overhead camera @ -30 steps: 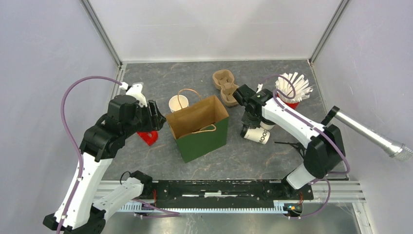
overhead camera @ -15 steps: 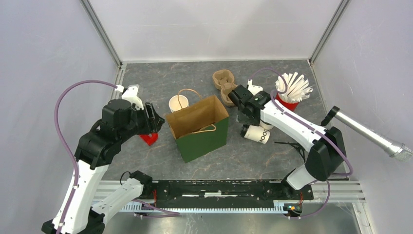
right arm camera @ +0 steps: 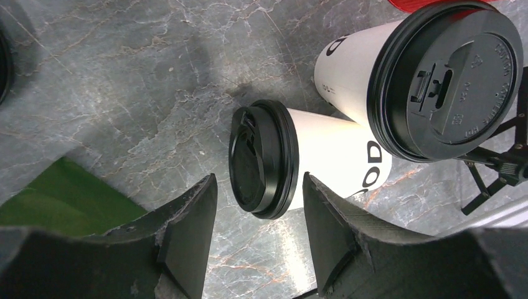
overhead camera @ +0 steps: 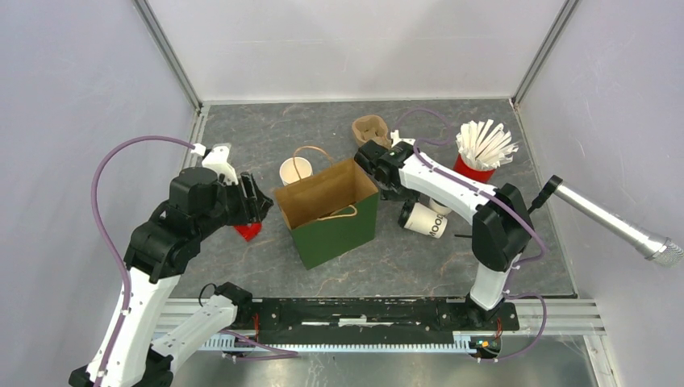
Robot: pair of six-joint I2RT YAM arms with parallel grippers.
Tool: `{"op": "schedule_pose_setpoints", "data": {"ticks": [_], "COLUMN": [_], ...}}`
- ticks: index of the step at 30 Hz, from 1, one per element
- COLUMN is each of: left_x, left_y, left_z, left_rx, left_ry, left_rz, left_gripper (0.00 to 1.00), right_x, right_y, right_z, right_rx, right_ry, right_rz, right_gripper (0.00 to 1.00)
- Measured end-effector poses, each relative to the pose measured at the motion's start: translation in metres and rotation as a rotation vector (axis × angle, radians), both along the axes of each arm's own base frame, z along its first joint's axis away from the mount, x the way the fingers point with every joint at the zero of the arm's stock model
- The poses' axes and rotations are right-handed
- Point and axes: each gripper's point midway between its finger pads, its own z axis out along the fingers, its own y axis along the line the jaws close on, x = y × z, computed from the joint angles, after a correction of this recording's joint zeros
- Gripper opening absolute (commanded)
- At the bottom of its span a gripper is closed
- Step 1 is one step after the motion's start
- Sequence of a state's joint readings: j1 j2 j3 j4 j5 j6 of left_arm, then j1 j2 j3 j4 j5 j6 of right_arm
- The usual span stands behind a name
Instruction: Pack the takeout coffee
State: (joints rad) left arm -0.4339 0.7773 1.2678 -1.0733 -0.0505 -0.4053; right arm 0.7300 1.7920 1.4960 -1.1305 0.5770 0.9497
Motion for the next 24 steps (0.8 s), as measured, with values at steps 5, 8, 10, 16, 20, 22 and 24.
{"op": "schedule_pose_setpoints", "data": {"ticks": [5, 8, 10, 16, 20, 22, 24], "left_x": [0.000, 0.000, 0.000, 0.001, 0.002, 0.003, 0.005], "left_y": [-0.001, -0.002, -0.002, -0.002, -0.002, -0.002, -0.002], "left_z": [-0.004, -0.006, -0.006, -0.006, -0.008, -0.009, -0.010], "left_rx": [0.001, 0.002, 0.002, 0.003, 0.009, 0.012, 0.015], "left_ry": [0.008, 0.014, 0.015, 0.014, 0.021, 0.027, 0.033], "left_rz": [-0.003, -0.007, -0.006, -0.006, -0.003, -0.002, -0.001], "left_gripper": [0.62, 0.62, 0.62, 0.63, 0.62, 0.63, 0.63], "right_x": [0.000, -0.001, -0.002, 0.000, 0.001, 0.002, 0.003], "right_y": [-0.004, -0.006, -0.009, -0.012, -0.014, -0.016, -0.019], "right_z": [-0.005, -0.009, -0.012, -0.013, -0.015, -0.017, -0.021], "right_rx": [-0.052, -0.077, -0.097, -0.109, -0.112, -0.118, -0.129], "right_ry": [0.019, 0.031, 0.043, 0.039, 0.040, 0.046, 0.054], "right_rz": [-0.007, -0.009, -0.011, -0.015, -0.015, -0.015, -0.018], "right_gripper": [0.59, 0.59, 0.59, 0.56, 0.55, 0.55, 0.55]}}
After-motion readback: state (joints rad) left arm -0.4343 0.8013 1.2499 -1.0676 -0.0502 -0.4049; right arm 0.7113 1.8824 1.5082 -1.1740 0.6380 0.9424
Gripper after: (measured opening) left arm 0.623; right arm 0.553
